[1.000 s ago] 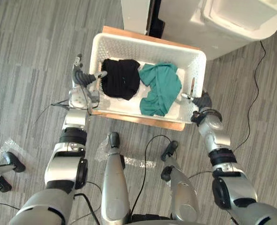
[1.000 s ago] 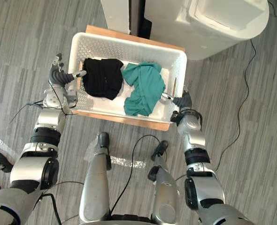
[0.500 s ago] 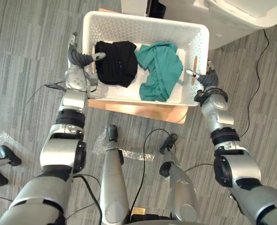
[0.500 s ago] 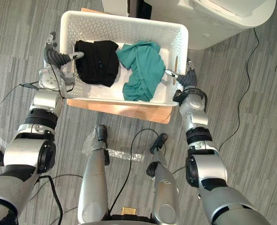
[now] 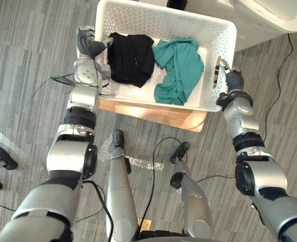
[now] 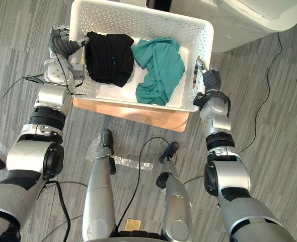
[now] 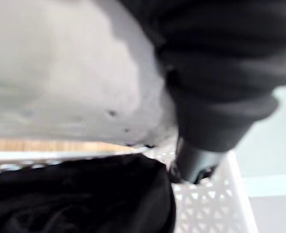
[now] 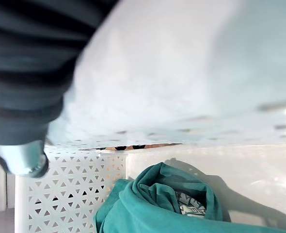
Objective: Pick up the laundry basket with both hands and put the clothes into the washing machine.
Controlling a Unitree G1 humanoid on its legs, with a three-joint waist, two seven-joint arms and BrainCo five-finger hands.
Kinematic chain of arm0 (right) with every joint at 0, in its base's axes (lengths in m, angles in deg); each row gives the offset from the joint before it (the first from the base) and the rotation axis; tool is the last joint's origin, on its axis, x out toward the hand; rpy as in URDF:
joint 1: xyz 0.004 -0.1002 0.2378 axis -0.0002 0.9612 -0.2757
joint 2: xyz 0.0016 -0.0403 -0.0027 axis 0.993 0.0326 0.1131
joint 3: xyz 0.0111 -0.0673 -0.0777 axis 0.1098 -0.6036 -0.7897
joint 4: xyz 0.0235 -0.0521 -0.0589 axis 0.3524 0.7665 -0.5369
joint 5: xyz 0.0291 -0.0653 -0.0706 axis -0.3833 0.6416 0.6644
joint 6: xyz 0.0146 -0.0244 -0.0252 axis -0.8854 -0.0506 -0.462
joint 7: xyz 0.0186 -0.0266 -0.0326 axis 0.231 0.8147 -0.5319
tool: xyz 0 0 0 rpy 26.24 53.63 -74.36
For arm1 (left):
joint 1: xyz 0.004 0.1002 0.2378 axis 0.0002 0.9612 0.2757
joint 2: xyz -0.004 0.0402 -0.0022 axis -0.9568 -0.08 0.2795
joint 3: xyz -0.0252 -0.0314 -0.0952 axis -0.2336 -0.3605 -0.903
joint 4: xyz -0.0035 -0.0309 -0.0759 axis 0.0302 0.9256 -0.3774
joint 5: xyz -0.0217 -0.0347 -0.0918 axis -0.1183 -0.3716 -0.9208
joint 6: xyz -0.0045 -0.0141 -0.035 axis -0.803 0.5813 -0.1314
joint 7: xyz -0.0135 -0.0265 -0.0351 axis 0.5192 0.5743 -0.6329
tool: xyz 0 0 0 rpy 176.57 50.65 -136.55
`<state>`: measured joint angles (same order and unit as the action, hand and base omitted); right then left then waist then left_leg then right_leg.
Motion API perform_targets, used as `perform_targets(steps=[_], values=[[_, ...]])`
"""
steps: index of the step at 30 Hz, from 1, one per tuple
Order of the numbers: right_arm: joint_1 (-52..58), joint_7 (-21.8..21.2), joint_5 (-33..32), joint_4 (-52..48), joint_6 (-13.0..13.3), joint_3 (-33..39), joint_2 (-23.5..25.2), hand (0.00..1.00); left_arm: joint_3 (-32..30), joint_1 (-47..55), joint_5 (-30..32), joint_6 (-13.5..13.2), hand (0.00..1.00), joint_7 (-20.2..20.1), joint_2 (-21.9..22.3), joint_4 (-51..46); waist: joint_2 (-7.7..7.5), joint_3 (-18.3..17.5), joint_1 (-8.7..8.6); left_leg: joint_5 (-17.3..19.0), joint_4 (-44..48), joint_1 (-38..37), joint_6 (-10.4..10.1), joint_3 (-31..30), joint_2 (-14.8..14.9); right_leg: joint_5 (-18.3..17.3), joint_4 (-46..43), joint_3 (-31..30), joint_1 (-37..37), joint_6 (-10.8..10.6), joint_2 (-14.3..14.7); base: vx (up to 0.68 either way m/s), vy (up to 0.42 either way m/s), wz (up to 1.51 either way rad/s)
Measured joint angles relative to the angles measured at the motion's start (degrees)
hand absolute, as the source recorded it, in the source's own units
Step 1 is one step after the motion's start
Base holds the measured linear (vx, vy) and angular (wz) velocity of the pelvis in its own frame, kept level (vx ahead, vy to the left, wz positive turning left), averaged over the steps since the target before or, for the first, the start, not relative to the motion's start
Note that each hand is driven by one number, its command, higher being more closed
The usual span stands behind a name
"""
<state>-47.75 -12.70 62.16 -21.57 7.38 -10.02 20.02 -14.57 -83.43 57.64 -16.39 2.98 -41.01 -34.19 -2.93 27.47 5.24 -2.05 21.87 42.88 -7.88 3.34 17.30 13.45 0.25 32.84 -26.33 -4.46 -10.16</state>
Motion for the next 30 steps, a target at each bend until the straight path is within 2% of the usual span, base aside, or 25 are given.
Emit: perform_targets(steps=[8, 16, 19, 22, 26, 28, 30], values=[[-0.1, 0.0, 0.3, 6.2, 0.1, -2.9, -0.1, 1.0, 0.3, 2.0, 0.5, 1.6, 1.0, 0.1, 1.3, 1.1, 0.09, -0.1, 0.55, -0.3, -1.8, -5.4, -0.3, 1.1, 0.0, 0.0, 1.0, 0.1, 4.5, 0.0, 0.1, 0.06, 0.028, 0.01], [5.7, -2.1, 0.6, 9.3, -2.1, -5.2, 0.1, 1.0, 4.5, 8.9, 0.5, 1.6, 1.0, -0.4, 2.1, 0.6, 0.24, -0.1, 0.58, -0.4, -4.2, -13.5, -0.4, 2.1, -1.8, -1.4, 0.9, 0.1, 11.3, -0.8, -1.2, 0.06, 0.033, 0.08], [9.6, -3.0, 0.6, 9.2, -3.4, -6.9, -0.1, 1.0, 6.6, 15.0, 0.2, 1.6, 1.0, -1.1, 2.2, -3.6, 0.43, -0.1, 0.24, -0.4, -5.9, -17.8, -0.4, 2.8, -3.3, -2.7, -0.7, 0.0, 13.9, -1.4, -2.7, 0.06, 0.045, 0.1], [15.8, -3.8, 0.6, 5.3, -4.9, -7.4, -0.2, 1.0, 7.2, 22.1, -0.3, 1.5, 1.0, -2.1, 2.9, -9.6, 1.6, -0.7, -0.16, -0.3, -6.7, -20.8, -0.3, 3.3, -4.4, -3.7, -1.9, 0.0, 16.1, -2.2, -4.1, 0.04, 0.049, 0.11], [27.5, -4.0, 2.2, -2.7, -6.7, -9.0, 1.2, 1.0, 7.1, 34.6, -1.3, 0.9, 1.0, -3.8, 3.4, -18.2, 3.98, -3.1, -1.0, 0.2, -8.1, -25.2, 0.4, 4.2, -4.6, -5.3, -3.3, -0.3, 19.1, -2.6, -4.7, 0.04, 0.02, 0.0], [31.7, -4.4, 3.7, -5.6, -7.5, -9.0, 1.9, 1.0, 6.6, 40.5, -2.1, 0.3, 1.0, -5.1, 3.5, -20.7, 4.39, -5.5, -1.18, 0.3, -9.2, -27.0, 0.4, 5.6, -4.4, -5.5, -3.4, -1.6, 19.3, -2.6, -4.7, 0.05, -0.001, -0.27], [34.9, -5.4, 6.2, -8.3, -8.1, -8.8, 1.7, 1.0, 5.0, 46.0, -4.4, 0.2, 1.0, -6.8, 4.6, -23.7, 4.56, -6.3, -1.52, 0.3, -10.4, -30.6, 0.3, 7.1, -4.1, -5.9, -3.3, -2.8, 21.3, -2.8, -4.5, 0.05, -0.015, -0.35]])
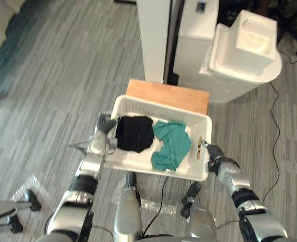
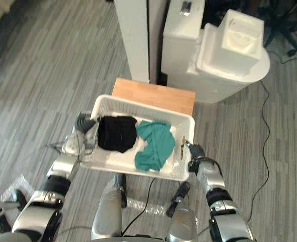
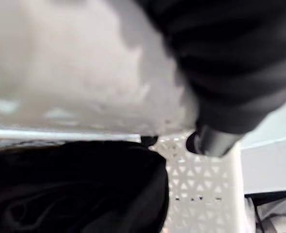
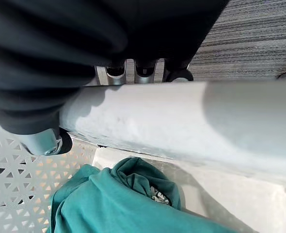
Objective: Pick up the laundry basket with both hands and put the clothes into the washing machine.
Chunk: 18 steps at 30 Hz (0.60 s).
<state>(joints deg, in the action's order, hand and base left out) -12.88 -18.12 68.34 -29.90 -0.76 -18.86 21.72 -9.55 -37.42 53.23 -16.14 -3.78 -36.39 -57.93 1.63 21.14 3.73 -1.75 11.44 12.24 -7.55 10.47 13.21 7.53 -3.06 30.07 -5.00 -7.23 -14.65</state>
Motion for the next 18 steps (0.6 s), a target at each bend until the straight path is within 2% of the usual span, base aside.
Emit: perform_targets(steps=[3, 6, 8, 10, 11, 12, 13, 14, 15, 16, 17, 18], values=[[3.5, -0.8, 2.4, -1.5, -0.2, 0.6, -0.2, 1.0, -2.2, 8.3, -1.6, -1.0, 1.0, -1.2, 2.9, -4.0, 0.12, -4.4, -0.02, 0.6, -1.3, -4.1, -0.9, 1.2, 1.8, -0.8, 1.4, -0.6, 3.2, 0.2, 2.0, 0.04, -0.059, -0.21], [5.4, -0.8, 3.5, -1.5, -0.1, 0.7, -0.2, 1.0, -3.0, 14.3, -2.1, -2.2, 1.0, -2.0, 5.3, -5.7, 0.76, -8.0, 0.19, 1.2, -1.0, -7.2, -1.7, 1.1, 4.6, -0.6, 4.8, -0.4, 7.7, 1.1, 5.7, 0.05, -0.12, -0.1], [5.7, -0.8, 3.5, -1.5, -0.1, 0.7, -0.7, 1.0, -3.2, 16.0, -2.5, -2.3, 1.0, -2.7, 6.6, -5.8, 1.63, -9.4, 0.22, 1.1, 0.8, -6.9, -1.6, 1.0, 6.0, -0.5, 6.2, -0.3, 9.0, 1.9, 7.5, -0.02, -0.104, 0.0], [6.1, -0.8, 3.5, -1.5, -0.1, 0.7, -1.6, 1.0, -3.1, 17.5, -2.5, -2.3, 1.0, -2.7, 7.8, -6.2, 2.7, -9.9, 0.21, 0.2, 5.1, -4.8, -0.5, 1.0, 7.3, -1.3, 5.0, -0.4, 9.0, 3.0, 8.1, -0.06, -0.056, 0.05], [6.5, -0.8, 3.5, -1.6, -0.1, 0.7, -1.3, 1.0, -3.1, 18.5, -2.5, -2.3, 1.0, -2.7, 8.0, -7.0, 2.66, -9.9, 0.24, -2.1, 5.9, -3.8, 0.1, 0.5, 7.5, -2.3, 3.7, -0.3, 8.7, 4.3, 8.0, -0.07, -0.011, 0.1], [7.4, -0.9, 3.4, -2.4, -0.1, 1.6, -0.5, 1.0, -3.2, 19.1, -2.5, -2.2, 1.0, -2.9, 8.1, -7.5, 2.32, -10.0, 0.35, 1.8, 14.0, -3.1, -0.4, -0.5, 7.3, -3.4, 2.0, 0.4, 7.6, 5.4, 6.5, -0.1, -0.006, 0.0], [8.1, -0.8, 3.4, -3.2, -0.2, 2.1, -0.5, 1.0, -3.0, 19.7, -2.5, -2.2, 1.0, -2.9, 8.6, -7.8, 2.87, -10.1, 0.6, 4.8, 23.2, -1.5, 0.0, -1.3, 7.9, -3.2, 0.7, -0.2, 7.5, 5.4, 6.4, -0.07, 0.032, -0.14], [10.3, -0.6, 3.2, -5.0, -0.1, 3.1, 0.0, 1.0, -3.3, 20.7, -2.6, -2.3, 1.0, -3.0, 9.5, -8.1, 3.73, -10.6, 0.34, 7.4, 35.2, -1.3, -0.6, -2.4, 7.6, -3.1, -0.2, -0.9, 7.6, 5.4, 6.6, -0.08, 0.111, -0.23], [12.4, -0.6, 2.9, -6.5, -0.1, 4.5, 0.1, 1.0, -2.7, 21.2, -2.6, -2.3, 1.0, -3.9, 9.8, -8.5, 5.02, -11.5, -0.07, 7.9, 39.2, -3.7, -1.6, -2.5, 7.2, -3.1, -1.3, -1.2, 7.0, 5.5, 6.8, -0.05, 0.156, -0.24], [13.5, -0.6, 2.7, -7.7, -0.1, 5.6, 0.3, 1.0, -2.5, 21.6, -2.5, -2.3, 1.0, -4.4, 10.5, -9.7, 5.64, -11.9, -0.64, 10.2, 38.3, -5.5, -4.6, -3.4, 6.3, -2.9, -2.4, -2.1, 5.8, 5.6, 6.7, -0.07, 0.181, -0.24], [13.9, -0.6, 2.5, -8.4, -0.1, 6.4, 0.6, 1.0, -2.6, 21.7, -2.5, -2.3, 1.0, -4.6, 10.8, -10.6, 5.76, -12.0, -1.03, 11.8, 37.4, -5.9, -6.0, -4.6, 5.5, -2.8, -3.3, -2.6, 4.7, 5.5, 6.4, -0.11, 0.178, -0.42], [14.9, -0.5, 2.2, -9.4, -0.1, 8.0, 1.7, 1.0, -2.6, 21.7, -2.5, -2.3, 1.0, -5.0, 11.0, -11.6, 6.1, -12.4, -1.57, 14.1, 35.6, -6.3, -7.0, -6.5, 3.4, -1.7, -4.1, -4.2, 3.0, 5.4, 5.9, -0.17, 0.222, -0.46]])
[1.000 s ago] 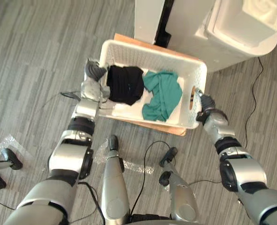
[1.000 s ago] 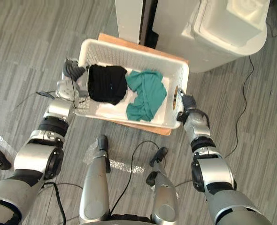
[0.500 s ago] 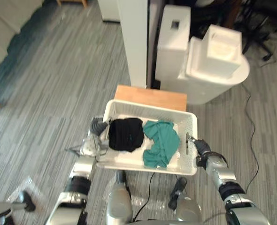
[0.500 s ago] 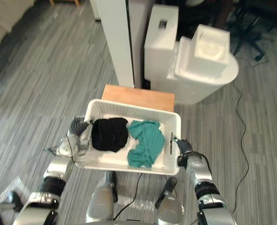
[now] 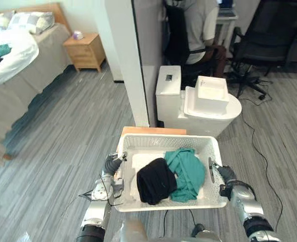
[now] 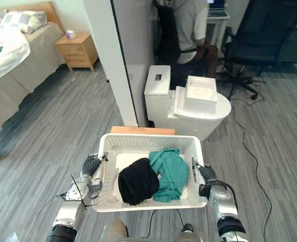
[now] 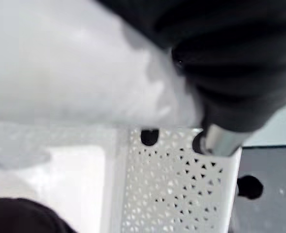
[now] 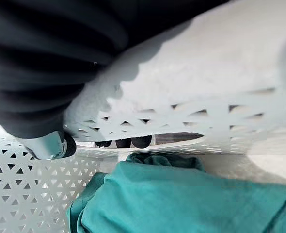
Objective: Pick up the laundry basket with both hands and put the clothes into the washing machine.
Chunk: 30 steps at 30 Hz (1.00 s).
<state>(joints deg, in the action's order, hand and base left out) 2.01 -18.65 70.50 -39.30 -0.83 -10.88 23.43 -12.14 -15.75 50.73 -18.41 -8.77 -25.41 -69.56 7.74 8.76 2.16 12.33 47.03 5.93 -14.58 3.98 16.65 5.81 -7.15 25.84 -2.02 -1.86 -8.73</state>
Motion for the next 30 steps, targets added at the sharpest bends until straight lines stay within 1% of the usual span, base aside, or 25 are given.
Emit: perform_targets(steps=[1, 2, 3, 4, 5, 6, 7, 8, 9, 10, 11, 12, 14, 17, 19, 20, 21, 22, 23, 25, 26, 27, 28, 29, 30], values=[[1.3, 0.0, -0.8, -0.7, 0.0, 1.1, 1.1, 1.0, -0.1, 0.1, 0.0, 0.0, 1.0, 0.0, 0.1, -0.3, -1.2, -0.4, -0.08, 1.5, -3.5, -1.2, 0.1, -0.1, -1.8, 0.6, 0.5, -1.2, -0.8, -0.3, -0.1, -0.21, 0.215, -0.24], [2.9, 0.1, -1.6, -1.4, 0.0, 1.7, 2.6, 1.0, 0.1, 0.0, 0.1, 0.0, 1.0, 0.0, -0.5, -0.7, -2.69, -1.6, -1.85, 5.4, -9.5, -3.5, 1.0, 0.1, -3.9, 0.6, 1.1, -1.9, -2.8, -0.4, -1.5, -0.18, 0.187, 0.09], [3.6, 0.1, -1.7, -2.4, 0.0, 2.1, 2.8, 1.0, 0.4, -0.5, 0.2, 0.0, 1.0, 0.0, -0.9, -1.3, -2.61, -1.6, -2.88, 7.7, -11.4, -3.6, 3.0, 0.1, -3.8, 1.5, 0.5, -1.9, -4.0, 0.1, -1.6, -0.21, 0.211, 0.1], [4.5, 0.1, -2.0, -4.0, 0.0, 3.9, 3.3, 1.0, 1.4, -1.9, 0.4, 0.0, 1.0, 0.0, -0.9, -1.3, -2.11, -1.5, -2.9, 11.4, -14.6, -3.7, 6.2, 1.5, -3.7, 2.8, -1.2, -2.3, -6.8, 0.0, -1.5, -0.28, 0.264, -0.15], [5.1, 0.9, -2.2, -4.5, 0.0, 5.9, 4.9, 1.0, 2.7, -3.7, 1.1, 0.1, 1.0, 0.0, -1.4, -0.7, -4.4, -0.6, -2.76, 11.5, -15.8, -3.6, 7.4, 2.9, -5.9, 4.8, -1.3, -3.7, -8.3, -0.3, -3.5, -0.32, 0.236, -0.28], [5.9, 1.1, -2.2, -5.0, 0.0, 6.3, 5.3, 1.0, 3.4, -4.2, 1.2, 0.1, 1.0, 0.0, -1.9, -0.5, -5.59, -0.5, -2.93, 11.1, -16.7, -3.4, 8.0, 3.4, -7.5, 5.8, -0.6, -4.4, -8.4, -0.4, -4.6, -0.38, 0.171, -0.18], [8.5, 1.2, -2.9, -7.1, 0.1, 7.6, 5.7, 1.0, 5.3, -5.2, 1.3, 0.1, 1.0, -0.2, -2.2, 0.2, -7.18, -0.9, -3.11, 10.4, -17.3, -3.2, 9.4, 4.2, -10.2, 6.7, 1.8, -5.3, -8.4, -0.7, -6.0, -0.39, 0.14, -0.22], [10.3, 1.2, -3.6, -8.7, 0.4, 8.5, 5.7, 1.0, 6.5, -5.9, 1.6, 0.0, 1.0, -0.5, -2.3, 0.2, -8.38, -0.5, -3.19, 9.7, -17.4, -2.6, 10.8, 5.6, -11.8, 4.6, 4.3, -5.6, -8.5, -0.9, -6.9, -0.38, 0.141, -0.32], [10.6, 1.4, -3.7, -9.2, 0.4, 8.8, 5.7, 1.0, 6.6, -6.3, 2.0, 0.0, 1.0, -0.6, -2.0, 0.2, -8.29, -0.5, -3.13, 8.9, -18.3, -2.7, 11.9, 6.7, -11.9, 2.1, 4.8, -5.1, -8.8, -1.0, -7.2, -0.37, 0.167, -0.66], [10.8, 2.0, -3.8, -9.8, 0.4, 9.1, 5.9, 1.0, 6.7, -7.0, 2.7, 0.0, 1.0, -0.7, -1.2, 0.3, -7.04, -1.1, -3.53, 6.6, -21.3, -2.8, 14.4, 9.4, -11.5, -4.2, 4.8, -1.4, -10.0, -1.3, -8.0, -0.29, 0.139, -0.86], [10.7, 2.1, -3.8, -10.3, 0.4, 9.0, 6.0, 1.0, 6.6, -7.6, 3.4, 0.0, 1.0, -0.7, -1.3, 0.3, -7.12, -1.2, -3.62, 5.2, -23.4, -2.7, 15.4, 11.6, -11.2, -4.0, 3.8, 1.9, -11.0, -0.2, -8.3, -0.36, 0.171, -1.32], [10.7, 2.2, -3.8, -11.1, 0.4, 9.0, 6.3, 1.0, 6.6, -9.0, 3.5, 0.0, 1.0, -0.7, -1.7, 0.8, -7.31, -1.2, -3.57, 3.2, -26.3, -3.1, 15.8, 15.1, -10.5, -2.8, -1.9, 5.4, -12.0, 2.2, -8.3, -0.21, 0.116, -1.19], [10.7, 2.4, -4.0, -12.0, 0.5, 9.1, 6.5, 1.0, 6.8, -9.8, 3.5, 0.0, 1.0, -0.4, -1.7, 1.5, -7.88, -1.4, -3.63, 1.8, -28.3, -4.0, 16.0, 18.7, -9.9, -3.7, -11.0, 5.7, -11.4, 3.0, -8.0, -0.14, 0.061, -1.13], [9.3, 2.4, -4.0, -12.2, 0.6, 10.0, 5.9, 1.0, 7.3, -11.3, 3.5, -0.1, 1.0, 0.1, -1.5, 1.6, -8.74, -1.6, -3.94, 1.3, -27.5, -4.1, 15.5, 26.1, -7.4, -11.9, -20.3, 4.5, -8.2, 1.8, -7.4, -0.13, -0.012, -1.29], [7.8, 2.5, -4.5, -12.2, 0.6, 9.7, 3.8, 1.0, 7.2, -12.6, 3.5, 0.0, 1.0, 0.1, -0.8, 1.6, -9.1, -1.6, -4.6, 2.0, -26.5, -4.7, 14.8, 30.8, -7.5, -10.4, -18.5, 7.4, -9.6, 3.8, -6.2, -0.08, -0.006, -1.53], [6.7, 2.6, -4.9, -12.2, 0.6, 9.6, 2.7, 1.0, 7.0, -13.2, 3.4, 0.0, 1.0, 0.2, -0.4, 1.6, -9.11, -1.6, -4.54, 1.5, -28.5, -5.4, 14.2, 33.3, -7.5, -8.1, -15.4, 7.7, -10.3, 5.1, -4.6, -0.15, -0.021, -2.2], [4.0, 2.8, -5.0, -11.8, 0.7, 9.5, 2.0, 1.0, 6.2, -14.1, 3.3, -0.7, 1.0, 0.1, -0.7, 1.4, -7.59, -3.0, -3.69, -0.2, -32.6, -6.6, 14.0, 41.4, -5.1, -4.3, -5.3, 8.7, -10.1, 4.7, -0.2, -0.15, -0.045, -2.33], [2.8, 2.9, -5.0, -11.7, 1.0, 9.2, 1.6, 1.0, 5.6, -14.4, 3.3, -1.2, 1.0, 0.2, -0.5, 1.4, -7.57, -3.0, -3.86, -0.4, -33.3, -6.8, 14.1, 44.0, -4.7, -5.8, -7.1, 11.2, -10.6, 6.0, -0.6, -0.18, -0.075, -2.5], [1.3, 3.3, -5.0, -11.6, 1.8, 8.4, 0.8, 1.0, 4.8, -15.4, 2.9, -1.7, 1.0, 0.3, -0.5, 1.3, -7.81, -3.1, -4.39, -0.2, -33.3, -6.8, 13.7, 47.9, -4.1, -8.4, -11.0, 12.3, -11.6, 5.0, -2.0, -0.08, -0.067, -1.61], [1.6, 3.5, -5.1, -11.7, 2.1, 8.6, 1.0, 1.0, 5.1, -15.8, 2.8, -2.0, 1.0, 0.3, -0.7, 1.4, -8.31, -3.4, -5.14, 0.6, -31.2, -7.0, 12.1, 51.9, -2.6, -8.2, -7.5, 8.2, -9.0, 3.1, -1.5, 0.0, -0.145, -1.51], [2.7, 3.6, -5.0, -11.8, 2.2, 8.9, 1.5, 1.0, 5.6, -15.7, 2.7, -2.0, 1.0, 0.3, -0.6, 2.1, -7.85, -3.1, -5.49, 1.4, -26.6, -7.6, 11.0, 54.3, 1.1, -6.9, -4.3, 6.5, -7.6, 2.8, 1.0, 0.1, -0.185, -1.21], [3.9, 3.6, -5.0, -12.0, 2.2, 9.3, 2.0, 1.0, 6.1, -15.7, 2.7, -2.0, 1.0, 0.3, -0.6, 2.8, -7.65, -3.0, -5.85, 1.8, -24.0, -8.0, 10.5, 54.3, 3.0, -6.9, -3.7, 5.8, -6.9, 2.9, 2.3, 0.15, -0.198, -1.02], [6.9, 3.7, -5.0, -12.1, 2.2, 10.1, 3.5, 1.0, 7.1, -15.5, 2.4, -1.9, 1.0, 0.1, -0.6, 4.4, -7.56, -3.0, -6.29, 2.2, -18.0, -9.4, 10.2, 54.2, 7.5, -7.5, -2.9, 4.3, -4.6, 3.8, 4.9, 0.15, -0.173, -0.91], [9.6, 3.8, -5.0, -12.5, 2.1, 10.1, 4.4, 1.0, 7.8, -13.9, 2.3, -1.8, 1.0, 0.0, -0.4, 4.9, -7.25, -2.8, -6.16, 2.1, -9.2, -11.0, 12.1, 53.4, 13.2, -8.4, -2.0, 2.1, -1.4, 5.1, 8.0, 0.16, -0.173, -1.02], [10.6, 3.8, -5.0, -12.8, 2.1, 10.1, 4.7, 1.0, 8.1, -13.1, 2.3, -1.9, 1.0, 0.0, -0.3, 4.9, -6.78, -2.5, -6.1, 1.6, -4.4, -11.1, 15.3, 51.4, 16.3, -8.8, -1.5, 0.9, 0.3, 5.7, 9.7, 0.15, -0.157, -1.3]])
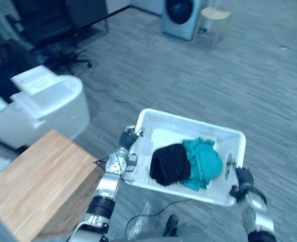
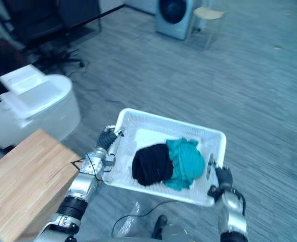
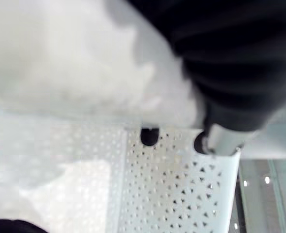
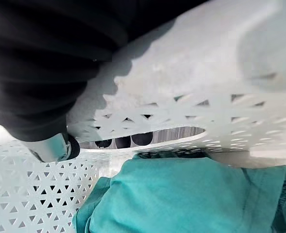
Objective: Pick up the laundry basket with both hands and put the clothes into the washing machine.
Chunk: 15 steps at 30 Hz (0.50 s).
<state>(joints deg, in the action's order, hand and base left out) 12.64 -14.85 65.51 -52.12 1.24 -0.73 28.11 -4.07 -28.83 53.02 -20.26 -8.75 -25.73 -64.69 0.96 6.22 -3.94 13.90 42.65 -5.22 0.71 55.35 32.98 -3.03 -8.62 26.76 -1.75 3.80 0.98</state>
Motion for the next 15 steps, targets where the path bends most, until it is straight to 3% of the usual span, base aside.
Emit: perform_targets(steps=[1, 2, 3, 4, 5, 7, 8, 9, 10, 11, 12, 13, 14, 15], values=[[1.5, 0.1, 0.2, -1.2, 0.0, -0.1, 0.0, 1.0, 0.2, 1.6, -0.1, -0.2, 1.0, 0.0, 0.1, -0.1, 0.88, 0.6, 0.51, -4.1, 8.9, 2.6, 9.2, -7.2, 4.6, -1.1, 0.3, -3.4, 2.4, 1.2, 2.9, 0.13, -0.117, -1.38], [1.8, 0.2, 0.2, -1.9, 0.0, 0.1, -0.1, 1.0, 0.0, 2.8, -0.5, -0.4, 1.0, 0.0, 0.1, -0.1, 1.11, 0.6, 0.95, -9.0, 14.3, 6.6, 12.5, -16.7, 4.8, -2.4, 0.4, -6.1, 3.0, 2.3, 3.9, 0.16, -0.058, -1.57], [1.8, 0.5, 0.2, -2.0, 0.0, -0.2, -0.3, 1.0, -0.1, 3.6, -0.9, -0.4, 1.0, -0.1, 0.4, -0.1, 1.01, 0.8, 1.64, -7.6, 17.6, 11.3, 7.5, -26.7, 1.2, -2.8, 0.1, -8.6, 2.9, 2.4, 4.1, 0.19, 0.019, -1.5], [1.5, 0.8, 0.2, -2.0, 0.0, -0.6, -1.2, 1.0, -0.3, 4.7, -1.3, -0.4, 1.0, 0.0, 1.4, -1.0, 0.64, 1.4, 2.49, -3.9, 18.6, 16.8, 1.5, -34.7, -5.6, -3.3, 0.1, -12.1, 2.5, 2.5, 3.8, 0.22, 0.062, -1.57], [1.2, 0.7, 0.2, -2.0, 0.0, -0.9, -2.0, 1.0, -1.3, 6.0, -1.4, -0.4, 1.0, -0.1, 2.0, -2.2, 0.1, 2.2, 3.43, -1.8, 15.5, 20.6, -1.0, -38.1, -10.9, -3.3, 0.4, -15.1, 2.6, 2.4, 3.4, 0.21, 0.051, -1.42], [1.1, 0.4, 0.2, -2.1, -0.1, -2.2, -2.2, 1.0, -2.1, 7.7, -1.6, -0.5, 1.0, -0.1, 1.6, -3.3, 0.22, 2.2, 4.44, -1.5, 4.9, 23.5, -1.0, -36.5, -13.3, -3.5, 1.3, -18.0, 3.2, 2.0, 3.4, 0.25, 0.049, -1.07], [1.2, 0.3, 0.2, -2.1, -0.5, -2.9, -2.2, 1.0, -2.7, 8.8, -1.7, -0.6, 1.0, -0.1, 1.7, -3.5, -0.41, 2.8, 4.4, -2.9, -10.3, 25.1, -3.0, -35.7, -15.2, -4.1, 2.6, -19.2, 4.8, 0.6, 3.4, 0.29, 0.045, -0.67], [1.2, 0.1, 0.2, -2.1, -0.5, -3.0, -2.3, 1.0, -3.3, 9.2, -1.7, -0.6, 1.0, -0.1, 1.8, -3.6, -0.31, 2.7, 4.41, -4.3, -17.2, 25.3, -4.8, -36.0, -16.3, -4.2, 2.9, -19.5, 5.4, -0.3, 3.4, 0.35, 0.074, -0.43], [1.1, -0.2, 0.3, -2.1, -0.5, -3.0, -2.8, 1.0, -3.9, 9.9, -1.7, -0.6, 1.0, -0.1, 2.9, -4.2, 0.87, 2.3, 4.82, -6.9, -28.5, 25.7, -8.3, -37.7, -17.8, -5.2, 3.5, -20.5, 6.8, -1.8, 3.6, 0.43, 0.123, -0.37], [0.6, -0.3, 0.3, -2.0, -0.5, -3.6, -3.4, 1.0, -4.4, 11.2, -1.7, -0.6, 1.0, 0.0, 3.6, -5.8, 0.62, 2.5, 5.36, -10.2, -31.3, 26.2, -8.5, -39.1, -18.3, -5.9, 3.9, -21.7, 7.8, -2.8, 4.0, 0.69, 0.246, -0.76], [-1.1, -0.8, 0.3, -2.0, -0.5, -5.1, -3.6, 1.0, -6.5, 13.3, -1.7, -0.7, 1.0, 0.0, 3.8, -8.7, -0.34, 2.3, 6.58, -15.3, -29.1, 26.2, -5.7, -42.4, -20.7, -8.9, 1.6, -24.3, 8.3, -3.6, 1.9, 0.75, 0.299, -0.88], [-2.2, -1.4, 0.3, -1.9, -0.4, -6.2, -2.8, 1.0, -8.2, 14.8, -1.7, -0.7, 1.0, 0.0, 4.1, -11.1, -2.67, 2.3, 7.01, -14.2, -25.2, 25.8, -2.1, -44.5, -24.4, -14.1, -6.5, -25.4, 5.9, -6.9, -1.6, 0.66, 0.283, -0.84], [-2.8, -1.7, 0.4, -1.5, -0.4, -6.4, -2.4, 1.0, -9.0, 15.2, -1.8, -0.8, 1.0, 0.1, 4.2, -11.3, -3.34, 2.7, 7.32, -13.0, -23.3, 25.2, -0.5, -43.9, -25.3, -15.8, -14.0, -25.3, 3.3, -9.3, -3.1, 0.64, 0.307, -0.41], [-2.6, -1.8, 1.3, -0.8, -0.4, -6.4, -1.4, 1.0, -9.5, 16.0, -1.8, -0.6, 1.0, 0.1, 4.2, -11.3, -4.66, 2.8, 7.62, -10.1, -21.0, 23.0, 0.5, -42.2, -27.3, -15.2, -29.4, -23.6, -1.8, -11.2, -7.2, 0.68, 0.302, -0.05]])
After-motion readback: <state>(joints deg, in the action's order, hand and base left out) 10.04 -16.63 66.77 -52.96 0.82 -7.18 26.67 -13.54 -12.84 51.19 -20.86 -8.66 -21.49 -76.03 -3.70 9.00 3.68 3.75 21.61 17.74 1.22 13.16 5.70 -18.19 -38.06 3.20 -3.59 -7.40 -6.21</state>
